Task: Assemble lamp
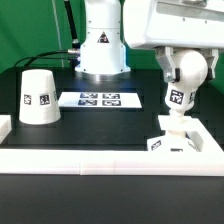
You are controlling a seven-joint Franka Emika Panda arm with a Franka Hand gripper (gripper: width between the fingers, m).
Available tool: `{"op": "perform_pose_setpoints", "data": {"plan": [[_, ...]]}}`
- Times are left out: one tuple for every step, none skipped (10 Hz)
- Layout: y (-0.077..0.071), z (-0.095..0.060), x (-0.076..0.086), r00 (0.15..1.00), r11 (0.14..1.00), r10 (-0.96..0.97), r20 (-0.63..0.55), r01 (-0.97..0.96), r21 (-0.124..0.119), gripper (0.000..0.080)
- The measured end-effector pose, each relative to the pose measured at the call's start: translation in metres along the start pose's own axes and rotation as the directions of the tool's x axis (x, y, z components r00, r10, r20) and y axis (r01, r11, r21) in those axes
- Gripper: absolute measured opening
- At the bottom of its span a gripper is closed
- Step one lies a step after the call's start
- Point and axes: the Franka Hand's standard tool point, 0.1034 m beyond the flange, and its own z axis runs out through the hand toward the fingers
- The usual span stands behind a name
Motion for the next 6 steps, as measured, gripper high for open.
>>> {"op": "perform_pose_setpoints", "data": {"plan": [[-0.0007,0.0006,-0.0003,1.000,1.000,0.001,0.001,-0.001,0.001,0.0579],[-0.0025,0.0012,-0.0006,1.000,1.000,0.000,0.002,0.000,0.003,0.0579],[-0.0043,0.0018,-0.0004,1.000,1.000,-0.002,0.003,0.002,0.004,0.0579],[-0.0052,0.0027,-0.0010,1.000,1.000,-0.003,0.004,0.003,0.006,0.0579],[-0.0065,0.0047,-0.0032,1.000,1.000,-0.003,0.008,0.003,0.008,0.0579],[-0.0075,0.0071,-0.0056,1.000,1.000,-0.003,0.013,0.003,0.010,0.0579]]}}
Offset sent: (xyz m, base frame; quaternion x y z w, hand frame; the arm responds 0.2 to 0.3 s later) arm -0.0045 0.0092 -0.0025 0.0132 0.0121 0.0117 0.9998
